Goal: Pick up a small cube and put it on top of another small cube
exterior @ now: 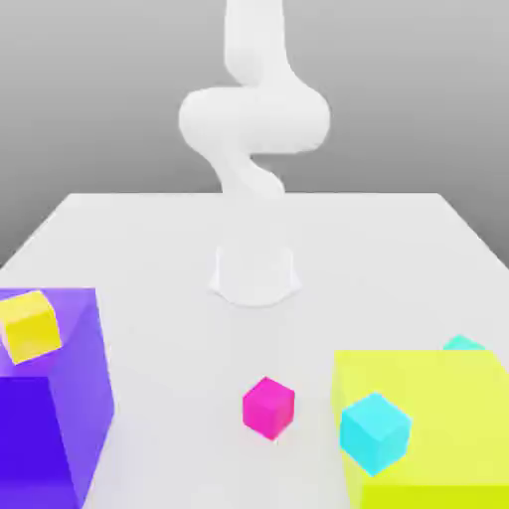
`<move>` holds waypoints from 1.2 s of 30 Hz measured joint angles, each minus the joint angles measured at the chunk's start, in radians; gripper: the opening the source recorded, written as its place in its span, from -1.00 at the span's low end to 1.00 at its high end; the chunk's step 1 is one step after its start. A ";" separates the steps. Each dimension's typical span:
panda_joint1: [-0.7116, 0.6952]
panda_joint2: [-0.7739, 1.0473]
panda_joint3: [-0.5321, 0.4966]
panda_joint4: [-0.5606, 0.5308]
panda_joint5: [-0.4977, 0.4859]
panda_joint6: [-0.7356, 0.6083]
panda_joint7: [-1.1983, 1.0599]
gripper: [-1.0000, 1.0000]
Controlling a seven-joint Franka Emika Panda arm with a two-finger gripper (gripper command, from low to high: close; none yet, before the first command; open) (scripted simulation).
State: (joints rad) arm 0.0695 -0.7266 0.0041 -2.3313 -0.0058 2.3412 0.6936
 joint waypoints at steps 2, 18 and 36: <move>0.058 0.063 0.004 -0.027 -0.004 0.035 -0.092 0.00; 0.449 0.532 0.077 -0.227 -0.007 0.298 -0.800 0.00; 0.727 1.067 0.082 -0.318 -0.174 0.645 -1.159 -1.00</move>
State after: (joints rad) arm 0.7969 0.3403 0.0859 -2.6491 -0.1802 2.9861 -0.4650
